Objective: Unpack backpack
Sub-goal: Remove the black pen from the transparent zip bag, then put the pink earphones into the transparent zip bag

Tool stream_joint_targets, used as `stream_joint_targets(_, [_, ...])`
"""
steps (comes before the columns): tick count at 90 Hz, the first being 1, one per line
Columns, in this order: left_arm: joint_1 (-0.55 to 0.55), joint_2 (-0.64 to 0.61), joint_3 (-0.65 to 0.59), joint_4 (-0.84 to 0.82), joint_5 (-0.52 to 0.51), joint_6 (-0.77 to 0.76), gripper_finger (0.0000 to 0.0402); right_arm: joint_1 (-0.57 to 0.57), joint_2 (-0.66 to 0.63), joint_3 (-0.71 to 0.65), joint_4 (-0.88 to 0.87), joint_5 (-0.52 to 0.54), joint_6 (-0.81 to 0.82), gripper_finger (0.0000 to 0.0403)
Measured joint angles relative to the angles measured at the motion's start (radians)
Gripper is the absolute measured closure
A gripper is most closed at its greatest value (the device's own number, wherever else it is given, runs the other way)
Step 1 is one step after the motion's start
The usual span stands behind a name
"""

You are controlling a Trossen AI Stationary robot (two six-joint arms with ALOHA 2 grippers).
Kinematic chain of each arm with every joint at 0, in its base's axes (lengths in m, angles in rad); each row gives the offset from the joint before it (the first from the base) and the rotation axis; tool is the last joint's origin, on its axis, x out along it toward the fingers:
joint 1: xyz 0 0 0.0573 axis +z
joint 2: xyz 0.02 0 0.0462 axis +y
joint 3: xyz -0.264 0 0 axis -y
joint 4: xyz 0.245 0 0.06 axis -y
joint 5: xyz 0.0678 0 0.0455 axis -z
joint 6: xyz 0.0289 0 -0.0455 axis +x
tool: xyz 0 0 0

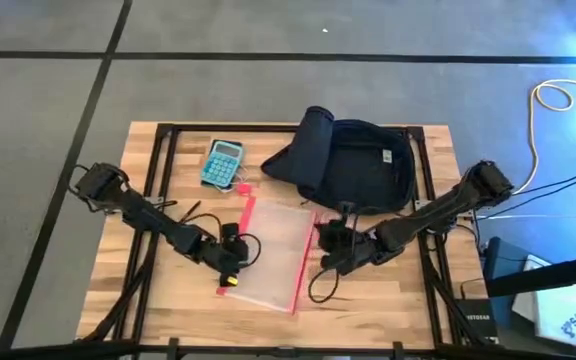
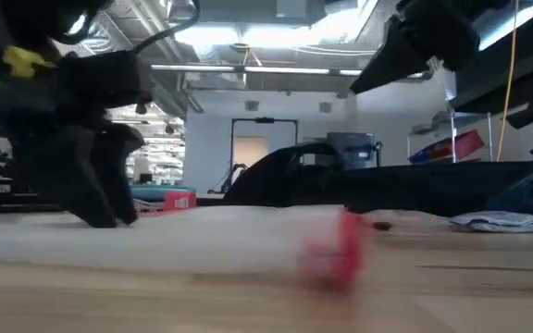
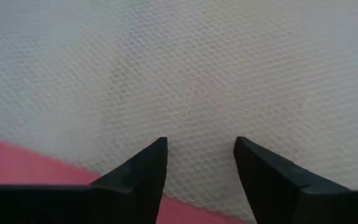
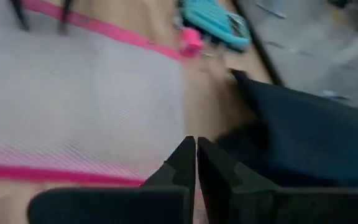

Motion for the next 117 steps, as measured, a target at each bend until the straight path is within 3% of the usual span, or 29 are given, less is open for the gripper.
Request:
stream_joint_targets(20, [-0.108, -0.004, 0.006, -0.126, 0.015, -0.141, 0.0227, 0.0, -0.069, 0.0, -0.238, 0.019, 0.161, 0.0403])
stream_joint_targets(47, [-0.237, -0.05, -0.001, -0.235, 0.035, -0.341, 0.0227, 0.038, -0.077, 0.0, -0.327, 0.065, 0.225, 0.0403])
stream_joint_targets(73, [-0.309, -0.187, -0.011, -0.329, 0.108, -0.426, 0.0227, 0.039, -0.077, 0.0, -0.328, -0.035, 0.225, 0.0403])
stream_joint_targets(90, [-0.338, -0.219, -0.011, -0.384, 0.077, -0.484, 0.0227, 0.047, -0.077, 0.0, -0.3, -0.056, 0.221, 0.0403])
stream_joint_targets(117, [-0.323, -0.224, -0.009, -0.357, -0.027, -0.438, 0.0227, 0.045, -0.077, 0.0, -0.211, -0.136, 0.205, 0.0399])
